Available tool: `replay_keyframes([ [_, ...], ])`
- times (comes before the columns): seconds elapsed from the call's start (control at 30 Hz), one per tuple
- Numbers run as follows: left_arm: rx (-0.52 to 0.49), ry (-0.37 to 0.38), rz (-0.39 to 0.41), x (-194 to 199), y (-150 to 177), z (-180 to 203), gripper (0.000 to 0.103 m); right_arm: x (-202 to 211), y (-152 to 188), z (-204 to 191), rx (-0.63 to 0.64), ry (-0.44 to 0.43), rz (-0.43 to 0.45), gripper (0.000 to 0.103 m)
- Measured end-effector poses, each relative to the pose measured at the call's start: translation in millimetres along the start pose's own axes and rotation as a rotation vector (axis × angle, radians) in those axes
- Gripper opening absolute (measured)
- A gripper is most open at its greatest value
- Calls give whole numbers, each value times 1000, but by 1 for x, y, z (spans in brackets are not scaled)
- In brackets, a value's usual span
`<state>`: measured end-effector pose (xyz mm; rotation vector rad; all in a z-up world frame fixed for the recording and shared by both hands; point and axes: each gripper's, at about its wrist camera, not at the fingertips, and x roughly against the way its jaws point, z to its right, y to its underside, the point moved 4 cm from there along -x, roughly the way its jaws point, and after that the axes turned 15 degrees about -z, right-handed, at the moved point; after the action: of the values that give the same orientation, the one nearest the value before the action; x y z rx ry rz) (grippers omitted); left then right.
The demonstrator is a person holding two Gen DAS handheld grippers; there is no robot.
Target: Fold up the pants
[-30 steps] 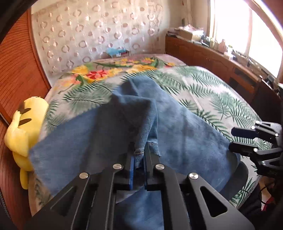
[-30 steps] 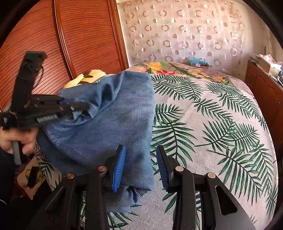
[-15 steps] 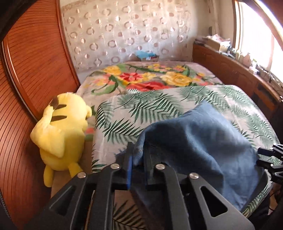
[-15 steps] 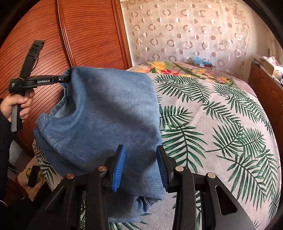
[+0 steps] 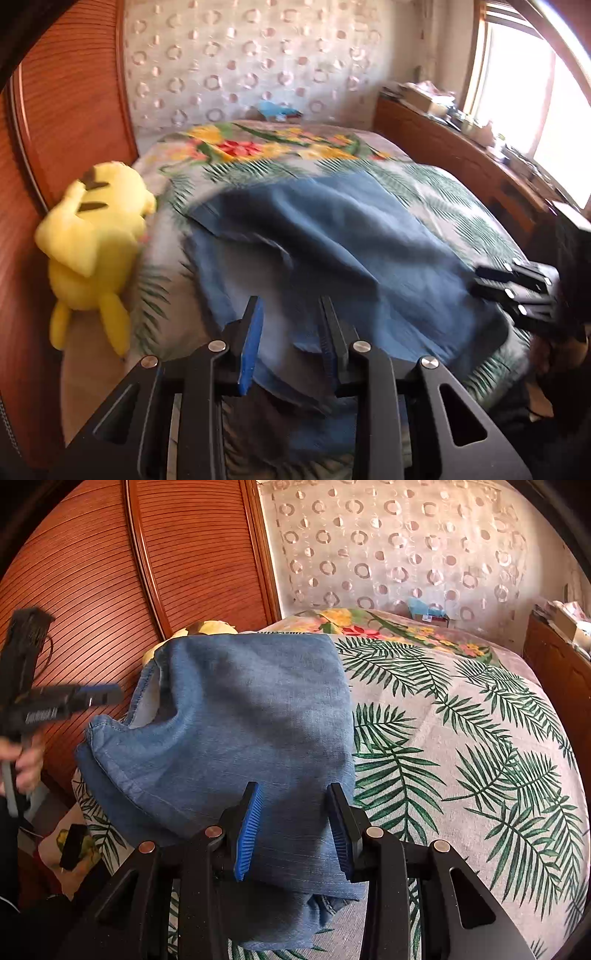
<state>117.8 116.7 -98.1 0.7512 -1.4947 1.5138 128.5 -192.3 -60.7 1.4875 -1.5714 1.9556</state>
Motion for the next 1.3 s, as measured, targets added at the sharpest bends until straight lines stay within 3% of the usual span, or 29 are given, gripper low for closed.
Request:
replay_keyframes([
  [0.17, -26, 3, -50, -9, 15, 20, 31, 4, 0, 2, 2, 2, 4, 37],
  [0.33, 10, 6, -94, -20, 32, 16, 31, 8, 3, 6, -6, 4, 11, 37],
  [0.4, 26, 15, -82, -18, 40, 15, 30, 9, 5, 5, -8, 4, 11, 37],
  [0.47, 27, 26, -69, -13, 46, 19, 20, 9, 6, 4, -9, 3, 8, 38],
  [0.53, 21, 12, -42, -6, 49, 23, 17, 8, 6, 4, -10, 3, 7, 38],
  [0.63, 25, -3, 34, 18, 55, 27, 16, 9, 6, 3, -10, 4, 6, 38],
  [0.77, 43, 2, 30, 26, 68, 26, 17, 10, 7, 2, -9, 2, 5, 38],
  [0.97, 83, 0, -28, 15, 82, 19, 24, 8, 5, 0, -5, -8, 1, 38],
  [1.13, 78, -22, 20, 27, 68, 13, 42, 7, 2, 0, 6, -9, 4, 38],
  [1.3, 71, -30, 71, 28, 37, 2, 45, 1, -3, -1, 15, -2, -3, 38],
])
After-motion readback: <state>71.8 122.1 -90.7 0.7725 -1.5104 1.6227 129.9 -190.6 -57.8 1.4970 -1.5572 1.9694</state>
